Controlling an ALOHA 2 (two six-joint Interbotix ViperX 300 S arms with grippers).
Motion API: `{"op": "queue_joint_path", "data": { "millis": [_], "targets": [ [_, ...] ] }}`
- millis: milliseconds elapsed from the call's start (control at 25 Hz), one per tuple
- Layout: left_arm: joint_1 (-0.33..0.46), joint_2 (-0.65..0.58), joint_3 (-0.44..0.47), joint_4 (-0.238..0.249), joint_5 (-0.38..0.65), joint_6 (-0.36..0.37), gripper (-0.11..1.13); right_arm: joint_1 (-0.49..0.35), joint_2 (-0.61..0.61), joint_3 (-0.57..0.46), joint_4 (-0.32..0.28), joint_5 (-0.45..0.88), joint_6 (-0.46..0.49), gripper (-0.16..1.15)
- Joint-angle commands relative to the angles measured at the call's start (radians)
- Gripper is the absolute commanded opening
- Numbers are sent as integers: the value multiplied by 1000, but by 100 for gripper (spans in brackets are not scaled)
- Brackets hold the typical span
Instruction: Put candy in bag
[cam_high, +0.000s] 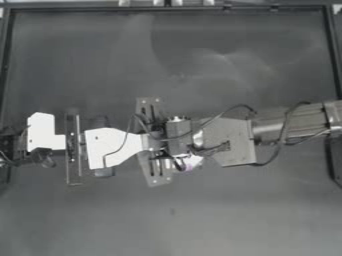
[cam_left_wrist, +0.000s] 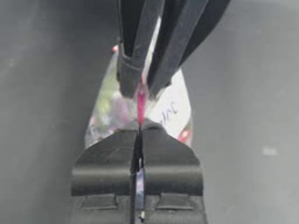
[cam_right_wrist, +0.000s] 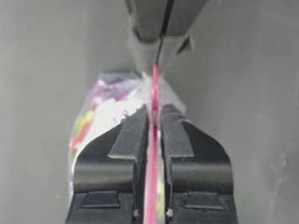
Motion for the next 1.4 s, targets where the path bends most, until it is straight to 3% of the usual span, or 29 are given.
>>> {"op": "queue_joint_path", "data": {
  "millis": [40,1400],
  "targets": [
    [0,-11,-2,-2,-5,0,21,-5,-60,20,-3,-5,12,39],
    [0,-11,5,-5,2,-3,21,-6,-245,301,6,-77,137,39]
  ]
}}
